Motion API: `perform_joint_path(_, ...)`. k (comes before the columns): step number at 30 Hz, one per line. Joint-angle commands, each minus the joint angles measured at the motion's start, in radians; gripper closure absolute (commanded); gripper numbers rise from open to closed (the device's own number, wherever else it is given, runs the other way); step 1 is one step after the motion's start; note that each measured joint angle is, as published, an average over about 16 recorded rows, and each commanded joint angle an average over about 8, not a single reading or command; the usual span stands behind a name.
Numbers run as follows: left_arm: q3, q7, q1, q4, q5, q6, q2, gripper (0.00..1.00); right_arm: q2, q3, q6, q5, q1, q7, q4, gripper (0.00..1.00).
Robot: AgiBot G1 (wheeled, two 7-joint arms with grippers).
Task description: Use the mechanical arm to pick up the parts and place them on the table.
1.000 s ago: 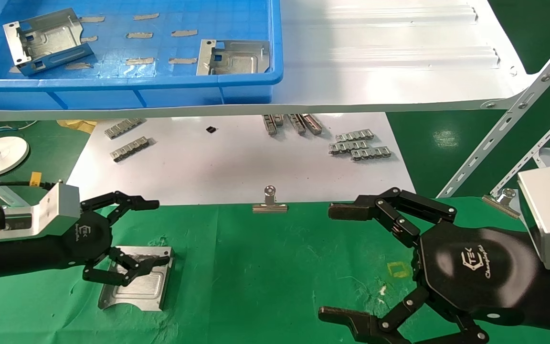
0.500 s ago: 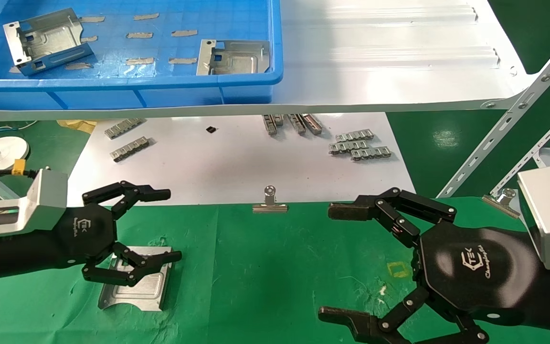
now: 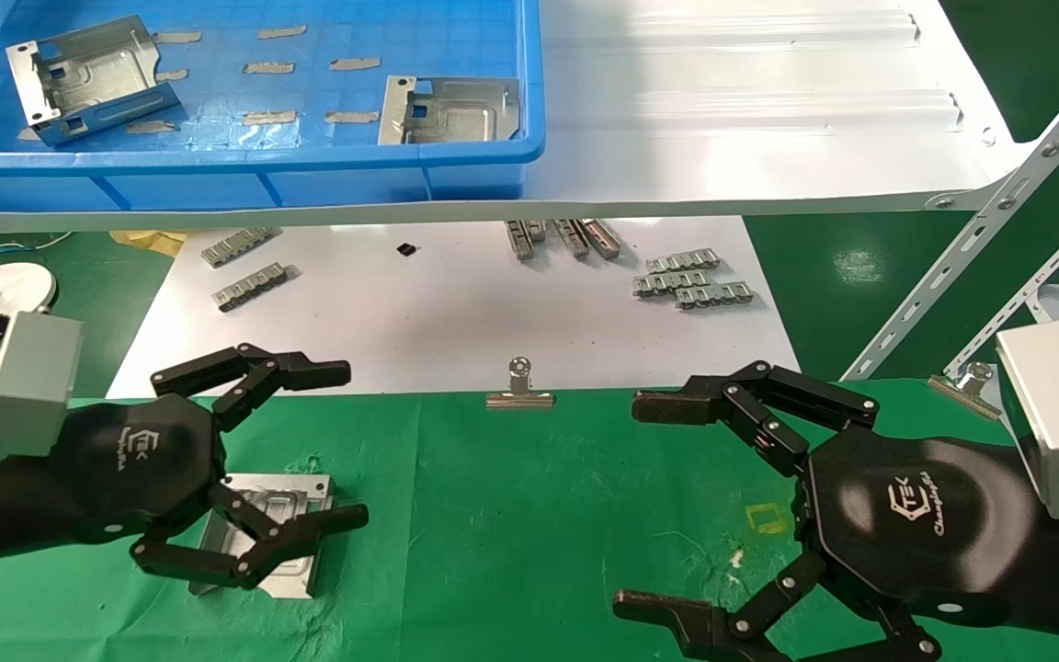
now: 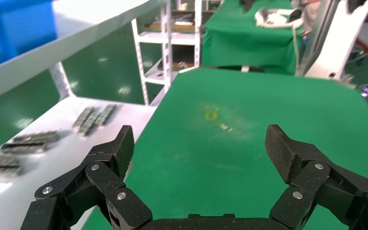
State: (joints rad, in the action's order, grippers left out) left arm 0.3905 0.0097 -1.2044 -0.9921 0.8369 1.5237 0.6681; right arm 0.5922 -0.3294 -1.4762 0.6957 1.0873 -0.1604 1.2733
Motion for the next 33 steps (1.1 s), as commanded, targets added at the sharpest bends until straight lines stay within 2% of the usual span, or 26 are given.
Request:
perform_joint_path(1, -0.015, -0.026, 0.017, -0.039, -0.014, -0.004, -0.008, 0.0, 0.0, 0.0, 0.0, 0.0, 0.0, 0.0, 0.0, 0.0)
perform_joint_path(17, -0.12, -0.208, 0.141, -0.316, -0.116, -0.03, -0.061, 0.0, 0.0, 0.0, 0.0, 0.0, 0.0, 0.0, 0.0, 0.0)
perform_joint_path(33, -0.117, -0.203, 0.138, -0.307, -0.113, -0.03, -0.06, 0.0, 0.0, 0.0, 0.001, -0.001, 0.0, 0.0, 0.0, 0.0)
